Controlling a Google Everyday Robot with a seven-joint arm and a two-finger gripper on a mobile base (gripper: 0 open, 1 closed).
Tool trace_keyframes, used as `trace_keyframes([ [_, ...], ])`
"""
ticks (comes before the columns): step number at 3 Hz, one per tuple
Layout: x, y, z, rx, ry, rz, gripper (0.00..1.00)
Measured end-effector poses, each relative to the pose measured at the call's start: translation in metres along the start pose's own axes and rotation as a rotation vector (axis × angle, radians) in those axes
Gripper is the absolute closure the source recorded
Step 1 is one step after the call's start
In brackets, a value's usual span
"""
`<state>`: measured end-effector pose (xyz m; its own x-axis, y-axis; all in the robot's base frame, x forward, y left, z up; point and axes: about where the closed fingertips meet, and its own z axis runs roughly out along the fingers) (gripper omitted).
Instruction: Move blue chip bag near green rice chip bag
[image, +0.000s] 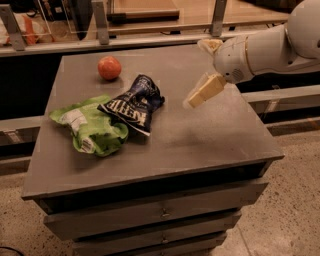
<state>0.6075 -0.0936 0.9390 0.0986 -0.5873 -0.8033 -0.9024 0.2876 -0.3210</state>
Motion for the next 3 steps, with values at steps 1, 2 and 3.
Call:
trace_keyframes([
  [1,0.008,-0.015,-0.016,0.121,-0.001,0.034,0.0],
  [2,0.016,-0.027,-0.027,0.224,0.031,0.061,0.0],
  [3,0.015,-0.03,-0.027,0.236,0.029,0.061,0.0],
])
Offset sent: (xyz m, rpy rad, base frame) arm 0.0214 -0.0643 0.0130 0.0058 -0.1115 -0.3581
